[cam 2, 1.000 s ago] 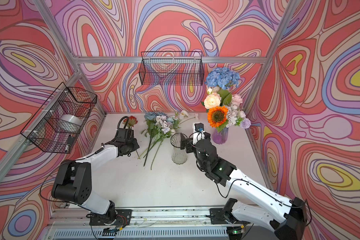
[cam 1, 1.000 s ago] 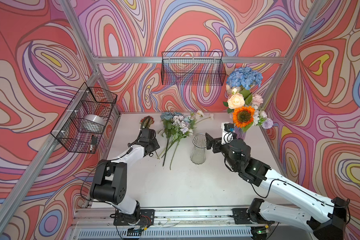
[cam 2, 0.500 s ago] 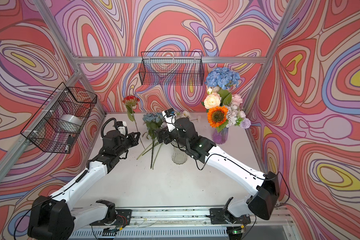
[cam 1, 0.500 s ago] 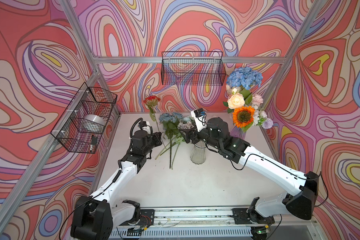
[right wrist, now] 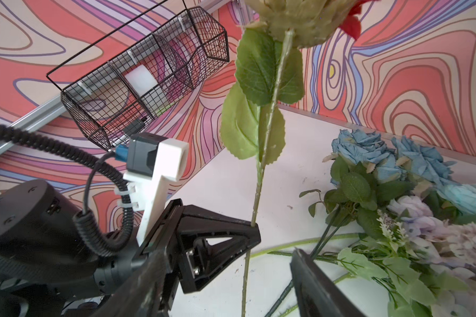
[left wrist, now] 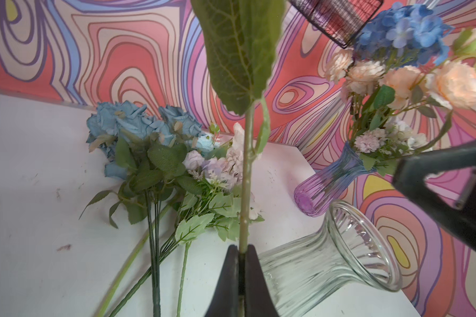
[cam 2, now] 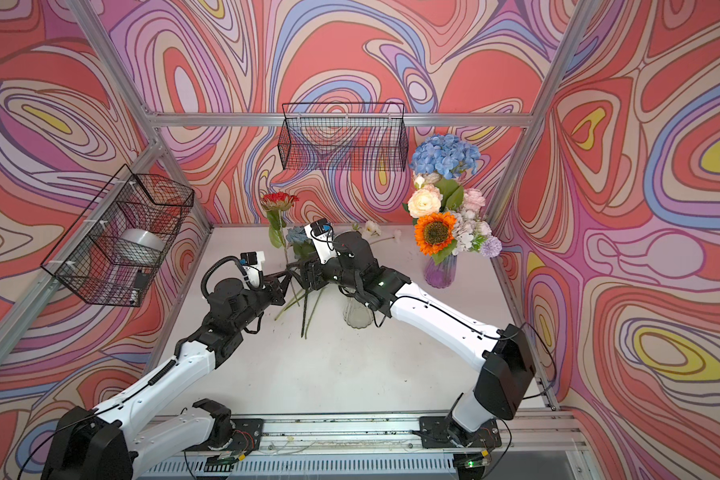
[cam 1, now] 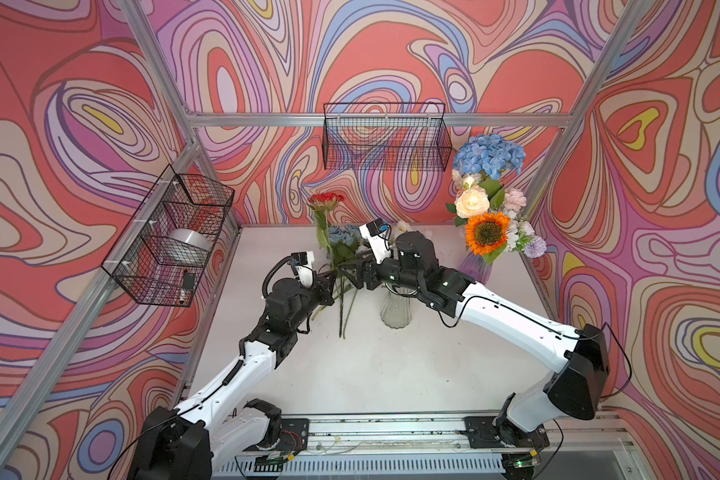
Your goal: Arrange the flowers into the vase
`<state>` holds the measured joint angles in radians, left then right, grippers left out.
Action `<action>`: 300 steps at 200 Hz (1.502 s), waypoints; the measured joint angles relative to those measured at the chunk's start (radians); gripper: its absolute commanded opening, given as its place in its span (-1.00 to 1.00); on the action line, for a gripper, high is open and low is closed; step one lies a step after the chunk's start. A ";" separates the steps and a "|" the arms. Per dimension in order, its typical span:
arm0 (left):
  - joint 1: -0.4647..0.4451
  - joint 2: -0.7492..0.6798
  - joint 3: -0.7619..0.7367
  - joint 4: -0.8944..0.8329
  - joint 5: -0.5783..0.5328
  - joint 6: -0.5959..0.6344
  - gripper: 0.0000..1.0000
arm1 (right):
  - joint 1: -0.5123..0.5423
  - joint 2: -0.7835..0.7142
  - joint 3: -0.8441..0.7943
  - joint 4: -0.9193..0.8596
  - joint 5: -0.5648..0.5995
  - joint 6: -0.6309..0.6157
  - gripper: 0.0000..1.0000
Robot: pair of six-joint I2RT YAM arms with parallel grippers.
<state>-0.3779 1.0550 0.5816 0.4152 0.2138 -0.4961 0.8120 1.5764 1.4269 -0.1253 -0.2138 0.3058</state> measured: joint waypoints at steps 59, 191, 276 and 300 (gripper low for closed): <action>-0.089 -0.040 -0.015 0.057 0.014 0.062 -1.00 | -0.010 0.026 0.011 0.031 0.002 0.054 -0.09; -0.237 -0.055 -0.013 0.033 -0.121 0.176 -1.00 | -0.046 0.026 -0.016 0.072 -0.019 0.101 -0.58; -0.277 -0.055 0.002 0.027 -0.178 0.192 0.54 | -0.053 -0.018 -0.095 0.107 -0.005 0.114 -1.00; -0.277 -0.055 0.008 0.044 -0.225 0.154 0.85 | -0.064 -0.042 -0.109 0.109 0.014 0.107 -1.00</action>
<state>-0.6548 1.0004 0.5900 0.4595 -0.0113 -0.3420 0.7479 1.5345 1.3182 -0.0162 -0.1997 0.4126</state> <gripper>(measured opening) 0.807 0.066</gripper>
